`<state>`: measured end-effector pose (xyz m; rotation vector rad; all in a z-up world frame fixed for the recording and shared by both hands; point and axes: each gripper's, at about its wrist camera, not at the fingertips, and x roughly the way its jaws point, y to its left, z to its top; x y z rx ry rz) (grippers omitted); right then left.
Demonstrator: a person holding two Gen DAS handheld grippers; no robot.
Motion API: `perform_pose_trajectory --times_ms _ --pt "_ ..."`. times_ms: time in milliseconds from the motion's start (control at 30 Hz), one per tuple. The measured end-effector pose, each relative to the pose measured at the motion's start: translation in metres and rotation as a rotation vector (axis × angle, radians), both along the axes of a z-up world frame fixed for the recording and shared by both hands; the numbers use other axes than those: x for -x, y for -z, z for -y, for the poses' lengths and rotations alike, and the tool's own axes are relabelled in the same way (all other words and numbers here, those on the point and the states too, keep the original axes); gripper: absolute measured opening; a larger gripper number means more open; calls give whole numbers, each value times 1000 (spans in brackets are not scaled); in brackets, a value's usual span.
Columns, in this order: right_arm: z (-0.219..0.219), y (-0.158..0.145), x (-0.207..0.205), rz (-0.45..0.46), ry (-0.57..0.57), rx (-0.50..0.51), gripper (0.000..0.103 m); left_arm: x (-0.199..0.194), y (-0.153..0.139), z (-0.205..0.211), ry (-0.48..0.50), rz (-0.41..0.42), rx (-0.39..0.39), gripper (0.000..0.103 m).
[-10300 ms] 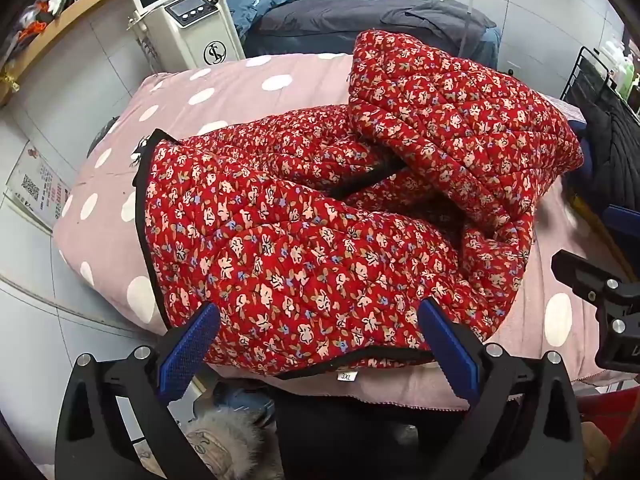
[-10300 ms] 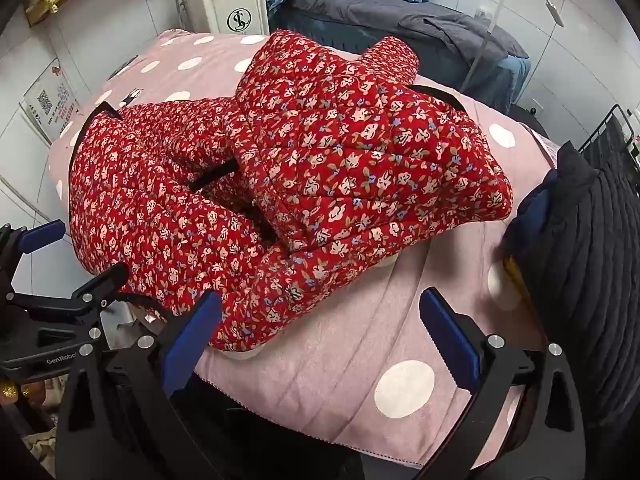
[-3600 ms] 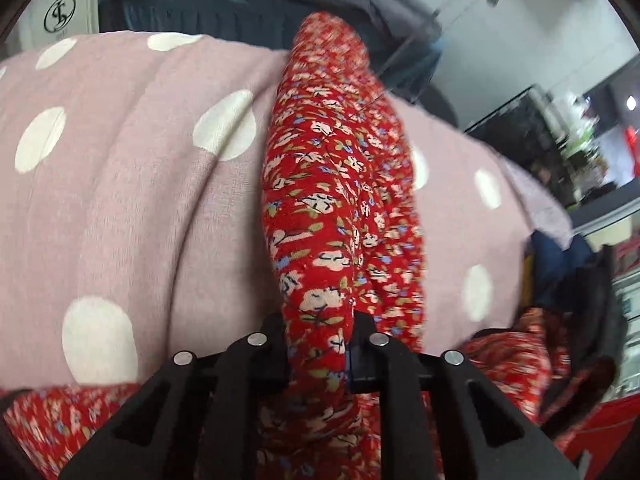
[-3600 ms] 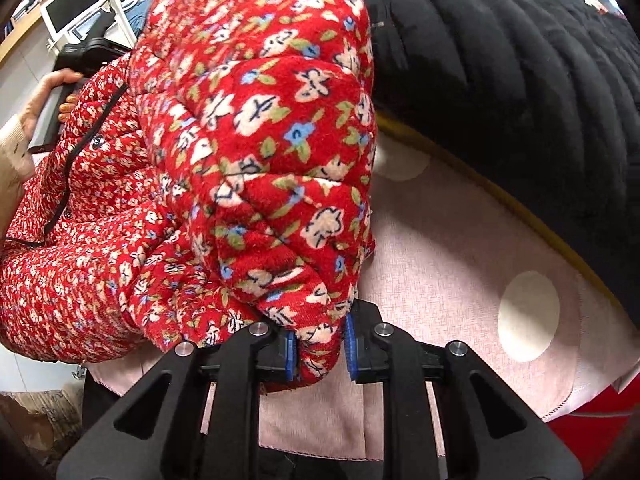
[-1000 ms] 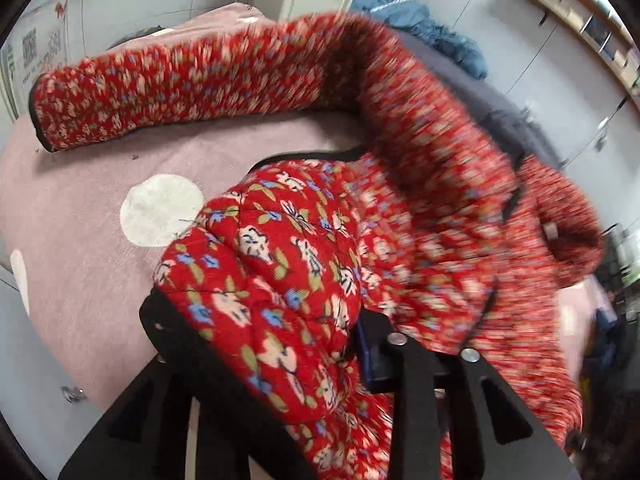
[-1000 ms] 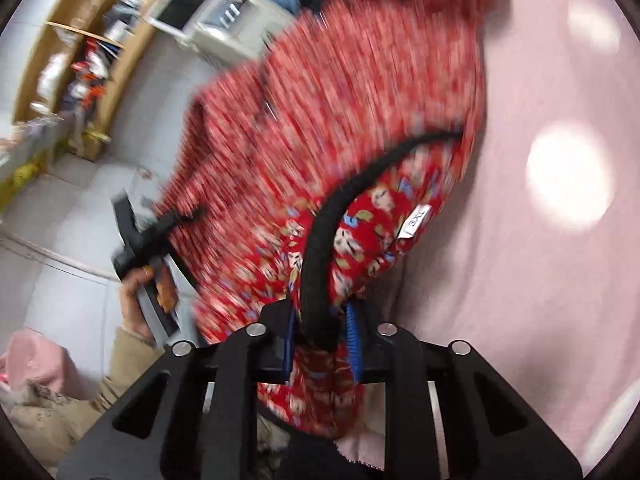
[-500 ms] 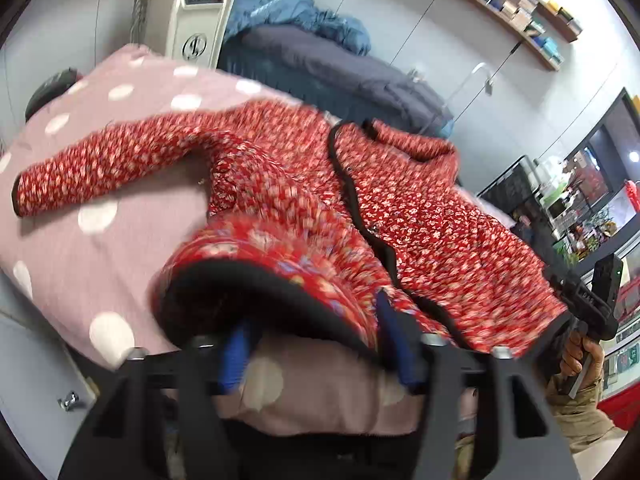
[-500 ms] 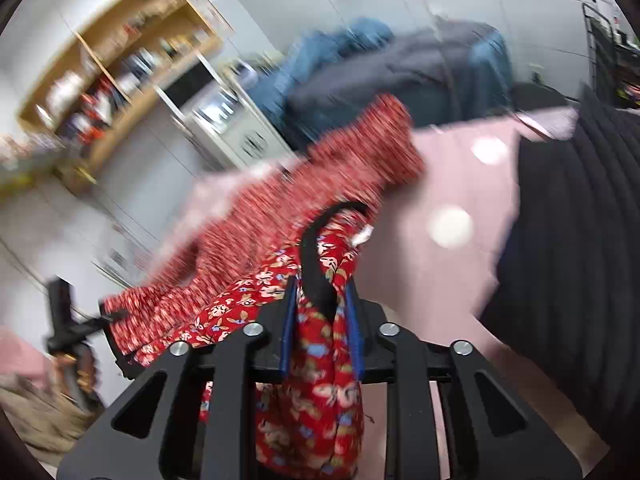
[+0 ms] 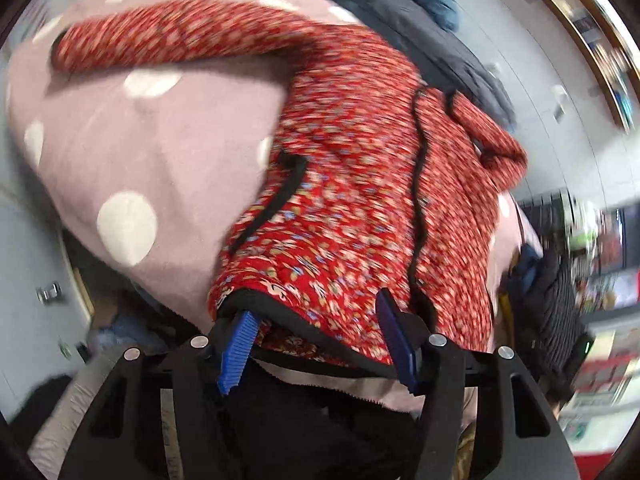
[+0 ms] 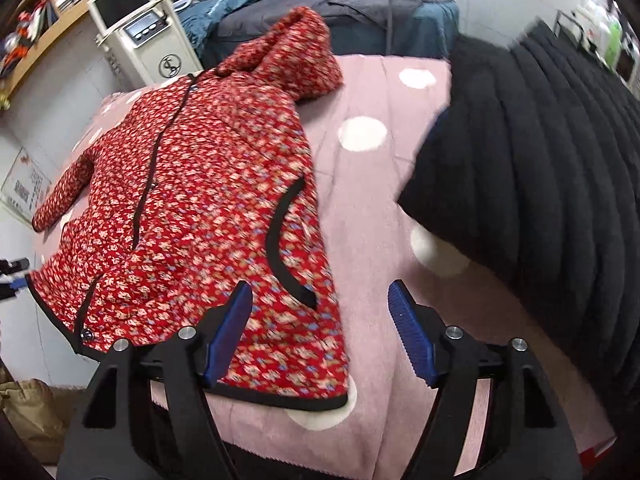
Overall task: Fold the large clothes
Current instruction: 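Lay the coat flat on the bed and smooth it with both grippers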
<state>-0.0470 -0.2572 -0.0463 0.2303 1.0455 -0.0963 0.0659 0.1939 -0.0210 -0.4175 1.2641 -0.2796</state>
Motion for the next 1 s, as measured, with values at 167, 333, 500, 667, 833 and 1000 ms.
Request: perform_pose_trajectory --times_ms 167,333,500,667,833,1000 --pt "-45 11 -17 -15 -102 35 81 16 -33 25 106 56 -84 70" --pt "-84 25 -23 -66 -224 108 81 44 -92 15 107 258 -183 84" --pt "-116 33 -31 -68 -310 118 81 37 -106 6 -2 398 -265 96" --pt "-139 44 -37 -94 -355 169 81 10 -65 47 18 386 -327 96" --pt "-149 71 -39 -168 -375 274 81 -8 -10 100 162 348 -351 96" --pt "-147 97 -38 -212 -369 346 92 -27 61 116 185 183 -414 96"
